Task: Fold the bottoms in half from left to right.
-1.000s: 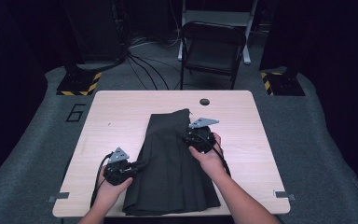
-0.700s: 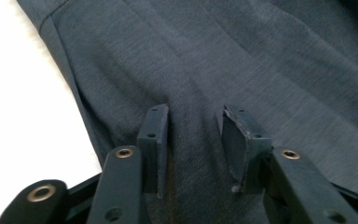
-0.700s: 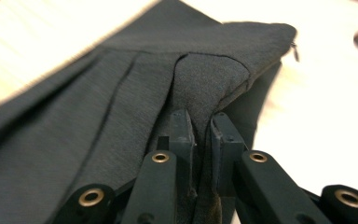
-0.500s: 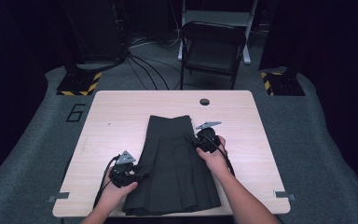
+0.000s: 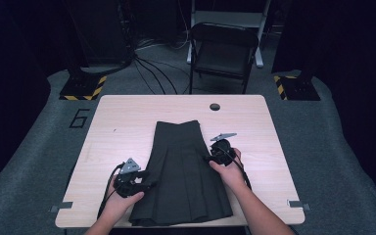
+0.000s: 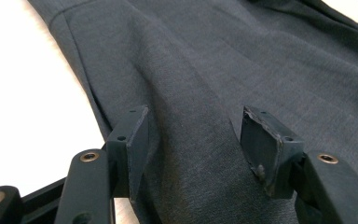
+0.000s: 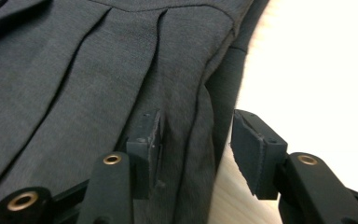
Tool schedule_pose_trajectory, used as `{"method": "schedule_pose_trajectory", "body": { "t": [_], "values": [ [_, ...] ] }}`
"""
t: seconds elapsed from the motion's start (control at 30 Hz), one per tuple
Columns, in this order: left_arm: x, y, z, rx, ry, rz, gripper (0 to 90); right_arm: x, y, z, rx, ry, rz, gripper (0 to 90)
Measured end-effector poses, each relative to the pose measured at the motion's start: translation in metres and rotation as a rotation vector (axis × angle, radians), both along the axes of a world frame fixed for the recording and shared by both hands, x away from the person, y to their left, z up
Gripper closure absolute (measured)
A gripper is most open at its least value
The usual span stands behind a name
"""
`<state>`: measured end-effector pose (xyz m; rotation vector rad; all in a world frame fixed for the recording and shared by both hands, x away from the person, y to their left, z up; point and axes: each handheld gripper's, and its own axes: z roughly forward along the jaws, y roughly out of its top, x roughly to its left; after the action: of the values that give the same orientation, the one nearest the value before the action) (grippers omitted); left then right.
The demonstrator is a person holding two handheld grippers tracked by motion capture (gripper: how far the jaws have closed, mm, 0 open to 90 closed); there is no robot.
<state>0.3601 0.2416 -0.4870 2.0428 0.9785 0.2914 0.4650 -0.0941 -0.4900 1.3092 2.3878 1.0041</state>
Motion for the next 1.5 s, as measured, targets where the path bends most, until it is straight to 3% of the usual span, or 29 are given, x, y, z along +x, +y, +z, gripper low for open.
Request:
{"method": "schedule_pose_trajectory", "body": {
  "t": [0.17,0.27,0.43,0.67,0.87,1.0,1.1,1.27,1.5],
  "values": [
    [0.001,0.001,0.001,-0.009,-0.003,0.007,41.4,-0.020,-0.005,0.012,-0.006,-0.071,0.057,54.1],
    [0.002,0.001,-0.001,-0.006,-0.006,0.018,41.1,-0.037,-0.005,0.013,-0.026,-0.084,0.088,56.1],
    [0.004,0.003,-0.006,-0.014,0.022,0.025,41.0,-0.056,-0.006,0.005,-0.073,-0.082,0.129,60.2],
    [0.009,0.005,-0.016,-0.008,0.069,0.023,39.6,-0.060,-0.012,-0.008,-0.077,-0.037,0.124,62.4],
    [0.011,0.005,-0.022,0.016,0.096,-0.004,37.1,-0.063,-0.012,-0.014,-0.084,-0.036,0.132,62.6],
    [0.008,0.002,-0.020,0.019,0.088,-0.016,37.1,-0.064,-0.012,-0.015,-0.080,-0.026,0.129,62.3],
    [0.006,-0.001,-0.017,0.033,0.058,-0.032,37.4,-0.064,-0.012,-0.016,-0.068,-0.032,0.123,60.6],
    [0.001,-0.008,-0.009,0.006,0.005,-0.052,38.2,-0.065,-0.012,-0.016,-0.064,-0.028,0.120,58.5],
    [-0.003,-0.018,-0.010,-0.010,0.040,-0.106,39.7,-0.065,-0.012,-0.016,-0.071,-0.028,0.133,57.5]
  ]
}}
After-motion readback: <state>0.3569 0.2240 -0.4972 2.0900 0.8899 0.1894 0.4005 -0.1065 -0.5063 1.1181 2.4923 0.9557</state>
